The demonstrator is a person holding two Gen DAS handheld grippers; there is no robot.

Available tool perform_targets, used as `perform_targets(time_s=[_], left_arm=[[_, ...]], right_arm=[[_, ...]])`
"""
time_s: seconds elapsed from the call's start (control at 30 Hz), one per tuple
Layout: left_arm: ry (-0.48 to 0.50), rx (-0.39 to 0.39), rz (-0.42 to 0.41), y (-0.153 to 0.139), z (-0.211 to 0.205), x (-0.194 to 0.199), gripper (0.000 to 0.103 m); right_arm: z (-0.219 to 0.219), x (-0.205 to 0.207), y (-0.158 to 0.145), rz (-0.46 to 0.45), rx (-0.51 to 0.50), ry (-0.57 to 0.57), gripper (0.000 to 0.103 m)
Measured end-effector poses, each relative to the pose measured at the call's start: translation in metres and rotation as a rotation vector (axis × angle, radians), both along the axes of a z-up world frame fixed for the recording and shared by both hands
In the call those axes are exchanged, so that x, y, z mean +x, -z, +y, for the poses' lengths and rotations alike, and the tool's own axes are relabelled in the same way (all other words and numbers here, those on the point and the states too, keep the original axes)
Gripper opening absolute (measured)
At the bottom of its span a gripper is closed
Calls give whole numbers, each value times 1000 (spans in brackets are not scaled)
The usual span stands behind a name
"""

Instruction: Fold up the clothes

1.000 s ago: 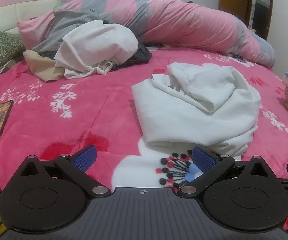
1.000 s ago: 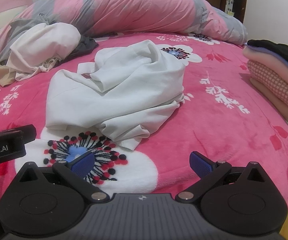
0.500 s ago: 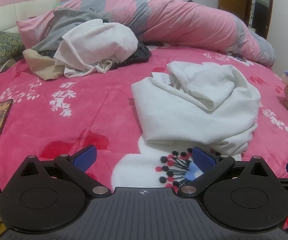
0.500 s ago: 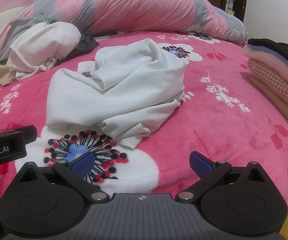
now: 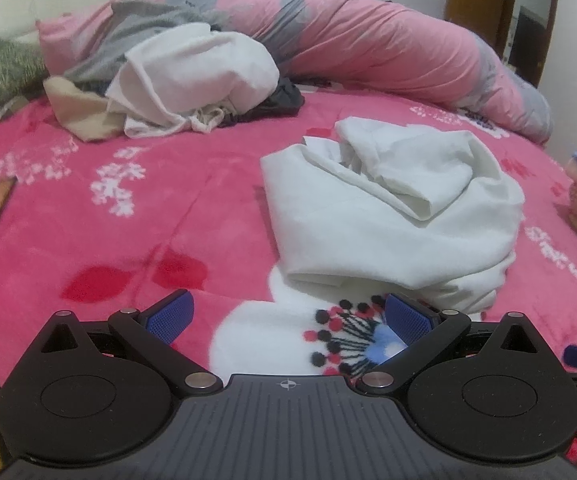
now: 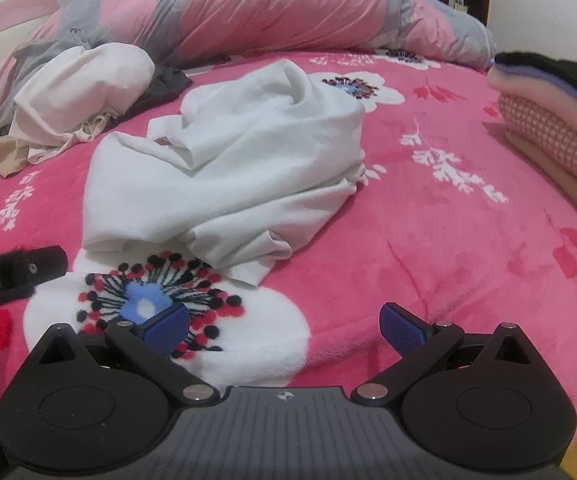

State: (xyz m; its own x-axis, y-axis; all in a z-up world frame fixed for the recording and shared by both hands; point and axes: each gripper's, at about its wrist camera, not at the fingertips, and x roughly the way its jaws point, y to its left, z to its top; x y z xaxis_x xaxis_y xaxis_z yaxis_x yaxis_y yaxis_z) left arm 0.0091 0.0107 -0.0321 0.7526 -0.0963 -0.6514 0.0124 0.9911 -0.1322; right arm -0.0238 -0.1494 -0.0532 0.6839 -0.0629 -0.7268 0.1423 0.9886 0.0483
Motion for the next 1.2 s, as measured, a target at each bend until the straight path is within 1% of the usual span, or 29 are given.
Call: perform_targets(time_s=[0.07,0.13,0.23,0.33,0.43,0.57,0.63,0.67,0.73,0.77,0.8,0.83,0.9,1.0,1.03,1.07,1.1,1.13,1.17,1.2], left_arm=[[-7,-29,6,4,2,4,103],[-13,-50,4,6,4,10,103],[-22,-83,-23,7,9,22,103],[-44,-85,-57,7,13,41,103],[-45,-78,-94,7,14,66,103],[-43,-66,-134,9,14,102,102],[-33,-59,-132,12,14,119,101],[-23,-57,-126,14,13,128,99],[-2,-53,-112,21,11,144,98],[8,-51,-101,25,10,151,95],[18,-50,-88,29,9,158,88],[26,-51,-71,34,8,164,82],[38,-65,-38,42,7,173,64],[49,-88,-19,52,4,179,51],[48,-91,-24,53,3,179,46],[48,-95,-29,54,1,177,32],[51,-100,-33,55,0,175,19],[61,-109,-36,54,0,171,15],[72,-114,-39,53,-2,167,10],[84,-109,-44,51,-3,162,7]], right_arm=[[-7,1,4,-3,15,-1,103],[-15,1,3,-44,19,-6,103],[-28,2,-5,-156,2,-13,103],[-38,14,-18,-270,-35,-43,103],[-40,41,-34,-347,-68,-100,103],[-21,95,-45,-371,-102,-210,103],[-3,128,-47,-363,-122,-285,103],[8,144,-48,-368,-149,-321,103],[26,178,-45,-365,-203,-380,103],[35,199,-43,-341,-227,-402,103],[44,220,-40,-315,-252,-424,103],[47,243,-36,-262,-250,-417,103],[53,289,-26,-156,-245,-403,103],[41,341,1,48,-130,-361,103],[37,358,10,115,-91,-347,97],[28,360,15,140,-44,-324,74],[20,362,21,163,4,-302,61],[8,357,20,161,60,-264,40],[-7,347,15,134,130,-230,17],[-18,337,9,110,182,-209,9]])
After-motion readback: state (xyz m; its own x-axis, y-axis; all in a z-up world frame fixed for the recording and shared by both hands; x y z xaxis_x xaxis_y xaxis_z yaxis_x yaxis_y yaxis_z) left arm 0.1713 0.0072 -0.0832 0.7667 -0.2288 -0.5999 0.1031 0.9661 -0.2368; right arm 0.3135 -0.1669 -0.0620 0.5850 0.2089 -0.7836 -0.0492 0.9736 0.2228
